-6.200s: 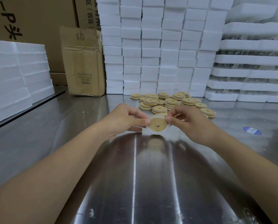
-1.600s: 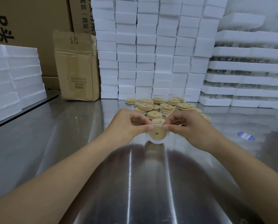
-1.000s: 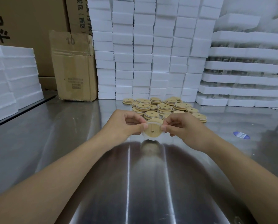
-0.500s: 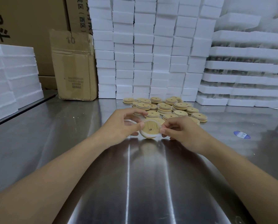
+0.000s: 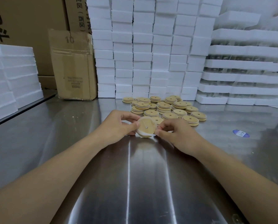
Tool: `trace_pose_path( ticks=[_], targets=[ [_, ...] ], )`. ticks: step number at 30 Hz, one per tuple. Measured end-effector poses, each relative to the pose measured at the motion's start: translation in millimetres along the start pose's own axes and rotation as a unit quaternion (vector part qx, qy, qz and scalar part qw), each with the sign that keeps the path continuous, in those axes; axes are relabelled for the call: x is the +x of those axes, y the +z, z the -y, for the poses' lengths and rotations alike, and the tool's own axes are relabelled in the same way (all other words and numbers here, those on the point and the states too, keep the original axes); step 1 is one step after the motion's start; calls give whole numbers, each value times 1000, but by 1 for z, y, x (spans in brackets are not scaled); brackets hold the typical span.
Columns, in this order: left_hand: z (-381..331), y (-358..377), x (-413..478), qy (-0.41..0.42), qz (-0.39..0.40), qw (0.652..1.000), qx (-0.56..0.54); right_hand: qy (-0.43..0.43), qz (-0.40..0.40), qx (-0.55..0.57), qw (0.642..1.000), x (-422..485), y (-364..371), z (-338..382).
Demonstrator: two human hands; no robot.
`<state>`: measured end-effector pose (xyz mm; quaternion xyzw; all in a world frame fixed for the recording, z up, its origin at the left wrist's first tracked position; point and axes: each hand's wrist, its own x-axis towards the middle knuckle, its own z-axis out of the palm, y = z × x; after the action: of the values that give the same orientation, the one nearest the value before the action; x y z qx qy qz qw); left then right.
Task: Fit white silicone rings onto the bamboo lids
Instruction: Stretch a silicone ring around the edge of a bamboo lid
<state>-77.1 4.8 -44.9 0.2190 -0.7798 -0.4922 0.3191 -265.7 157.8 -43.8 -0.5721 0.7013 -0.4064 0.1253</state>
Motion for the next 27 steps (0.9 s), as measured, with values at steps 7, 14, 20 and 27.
trace_pose_path(
  ticks=[7, 14, 20, 27],
  targets=[
    [-5, -3, -5, 13, 37, 997, 61, -10, -34, 82, 996, 2, 8, 5],
    [-4, 7, -10, -26, 18, 996, -89, 18, -53, 55, 997, 4, 5, 9],
    [-3, 9, -12, -41, -27, 985, -164, 35, -16, 91, 995, -1, -5, 20],
    [-5, 14, -12, -29, -13, 988, -150, 97, -12, 151, 984, -3, -1, 23]
  ],
)
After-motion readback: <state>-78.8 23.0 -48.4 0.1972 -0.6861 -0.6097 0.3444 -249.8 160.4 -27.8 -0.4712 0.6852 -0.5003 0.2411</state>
